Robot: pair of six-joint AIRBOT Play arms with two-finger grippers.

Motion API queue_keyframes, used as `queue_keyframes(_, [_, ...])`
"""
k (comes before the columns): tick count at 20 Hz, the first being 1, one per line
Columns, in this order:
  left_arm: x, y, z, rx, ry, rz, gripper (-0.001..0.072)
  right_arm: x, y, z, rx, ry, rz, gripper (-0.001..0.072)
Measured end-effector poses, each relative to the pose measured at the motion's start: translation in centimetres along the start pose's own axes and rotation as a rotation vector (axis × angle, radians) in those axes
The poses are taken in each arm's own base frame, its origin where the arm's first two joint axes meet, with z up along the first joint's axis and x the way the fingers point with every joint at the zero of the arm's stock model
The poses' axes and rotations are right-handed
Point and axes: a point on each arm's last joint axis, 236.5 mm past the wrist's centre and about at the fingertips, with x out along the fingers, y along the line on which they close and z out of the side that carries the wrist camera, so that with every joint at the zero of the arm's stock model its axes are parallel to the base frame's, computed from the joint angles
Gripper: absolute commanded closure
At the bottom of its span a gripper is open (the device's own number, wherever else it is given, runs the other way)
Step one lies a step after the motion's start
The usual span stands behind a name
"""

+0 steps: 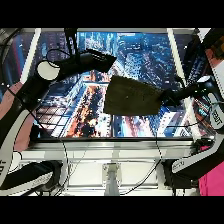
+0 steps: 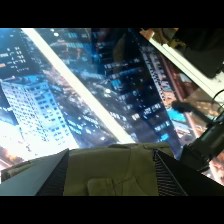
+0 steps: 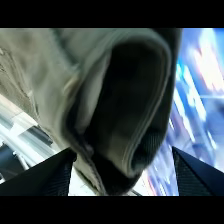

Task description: Fold the clothes and pants, and hang the long-sleeved shirts on hangers.

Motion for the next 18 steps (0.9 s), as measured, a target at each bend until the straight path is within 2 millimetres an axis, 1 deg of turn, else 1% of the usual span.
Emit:
queue_keyframes(3, [-0.1, -0.1, -0.1, 0.002, 0.005, -0.005, 0.012, 2.0, 0.2, -0.1, 0.005, 0.047, 0.022, 0.0044])
queue_keyframes(5, [-0.1, -0.2, -0.2, 0.002, 0.008, -0.007, 0.0119, 3.3, 1.1, -0.3, -0.004, 0.082, 0.046, 0.0056])
queue_keyframes(6, [-0.1, -0.2, -0.2, 0.002, 0.009, -0.007, 0.012, 3.9, 1.6, -0.4, -0.009, 0.098, 0.053, 0.0161])
queue_keyframes(7, [-0.1, -0.2, -0.2, 0.002, 0.01, -0.007, 0.0119, 4.5, 1.8, -0.3, -0.017, 0.1, 0.049, 0.029])
queue_keyframes(9, [-0.1, -0.2, -0.2, 0.002, 0.01, -0.008, 0.0119, 5.4, 1.9, -0.1, -0.03, 0.104, 0.032, 0.0497])
queue_keyframes(10, [-0.1, -0.2, -0.2, 0.002, 0.01, -0.008, 0.012, 5.7, 2.1, 0.0, -0.033, 0.102, 0.031, 0.0664])
queue_keyframes(11, [-0.1, -0.2, -0.2, 0.002, 0.011, -0.008, 0.012, 5.8, 2.4, 0.0, -0.032, 0.103, 0.039, 0.0687])
queue_keyframes(13, [-0.1, -0.3, -0.3, 0.002, 0.015, -0.011, 0.0167, 5.5, 2.6, 0.2, -0.03, 0.092, 0.046, 0.069])
queue_keyframes(15, [-0.1, -0.4, -0.4, 0.002, 0.02, -0.015, 0.0167, 4.6, 2.7, 0.5, -0.021, 0.068, 0.06, 0.0692])
queue_keyframes(17, [-0.1, -0.5, -0.6, 0.002, 0.025, -0.018, 0.0167, 2.6, 2.0, 1.0, -0.002, 0.015, 0.065, 0.0692])
queue_keyframes(18, [-0.1, -0.5, -0.5, 0.002, 0.025, -0.019, 0.0167, 1.2, 1.3, 1.3, 0.014, -0.02, 0.066, 0.0692])
